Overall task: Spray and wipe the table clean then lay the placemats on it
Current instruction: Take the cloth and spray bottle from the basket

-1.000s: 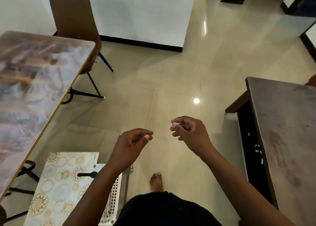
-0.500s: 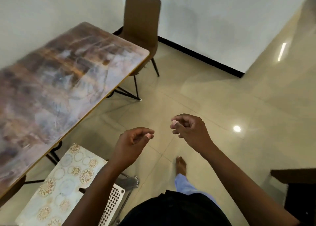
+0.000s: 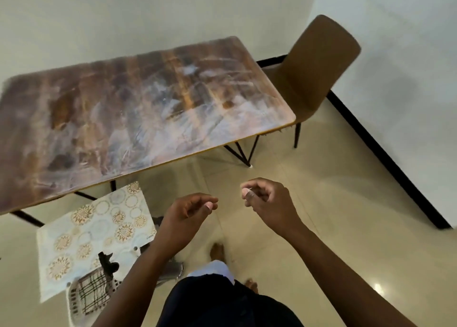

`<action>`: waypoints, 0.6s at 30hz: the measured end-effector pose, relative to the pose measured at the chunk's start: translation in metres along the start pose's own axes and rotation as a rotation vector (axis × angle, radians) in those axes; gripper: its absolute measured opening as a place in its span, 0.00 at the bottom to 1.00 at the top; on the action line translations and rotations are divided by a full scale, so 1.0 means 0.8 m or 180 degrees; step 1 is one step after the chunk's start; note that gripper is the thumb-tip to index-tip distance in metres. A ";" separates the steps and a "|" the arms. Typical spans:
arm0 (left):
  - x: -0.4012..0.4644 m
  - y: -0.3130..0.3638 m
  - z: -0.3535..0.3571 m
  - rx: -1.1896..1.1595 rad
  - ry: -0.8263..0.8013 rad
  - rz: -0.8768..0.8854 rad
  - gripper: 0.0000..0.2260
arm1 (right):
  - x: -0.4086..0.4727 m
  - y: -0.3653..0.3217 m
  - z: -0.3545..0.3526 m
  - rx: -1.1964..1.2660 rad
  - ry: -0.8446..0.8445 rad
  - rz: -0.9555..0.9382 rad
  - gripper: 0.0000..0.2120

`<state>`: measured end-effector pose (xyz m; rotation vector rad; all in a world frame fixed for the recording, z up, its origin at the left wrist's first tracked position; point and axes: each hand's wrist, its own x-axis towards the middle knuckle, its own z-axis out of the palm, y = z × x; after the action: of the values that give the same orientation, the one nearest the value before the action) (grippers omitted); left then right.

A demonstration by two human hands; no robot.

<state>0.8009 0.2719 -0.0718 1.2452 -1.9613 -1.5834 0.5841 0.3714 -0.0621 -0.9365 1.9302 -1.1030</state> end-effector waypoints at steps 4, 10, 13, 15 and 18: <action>0.047 0.004 -0.019 -0.0221 0.0394 -0.0057 0.10 | 0.082 -0.022 0.014 -0.0065 -0.0305 -0.0187 0.05; 0.114 0.007 -0.065 -0.0353 0.0724 -0.0178 0.08 | 0.185 -0.070 0.047 -0.0232 -0.0674 -0.0404 0.04; 0.138 0.000 -0.088 -0.0322 0.0868 -0.0316 0.09 | 0.233 -0.087 0.070 -0.0337 -0.0908 -0.0515 0.03; 0.149 0.000 -0.098 -0.0327 0.0947 -0.0397 0.08 | 0.260 -0.096 0.085 -0.0410 -0.1051 -0.0580 0.03; 0.161 0.000 -0.115 -0.0372 0.1167 -0.0491 0.08 | 0.299 -0.112 0.112 -0.0476 -0.1359 -0.0645 0.03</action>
<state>0.7931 0.1139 -0.0748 1.5420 -1.5580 -1.3931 0.5650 0.1014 -0.0693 -1.3529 1.6056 -0.7917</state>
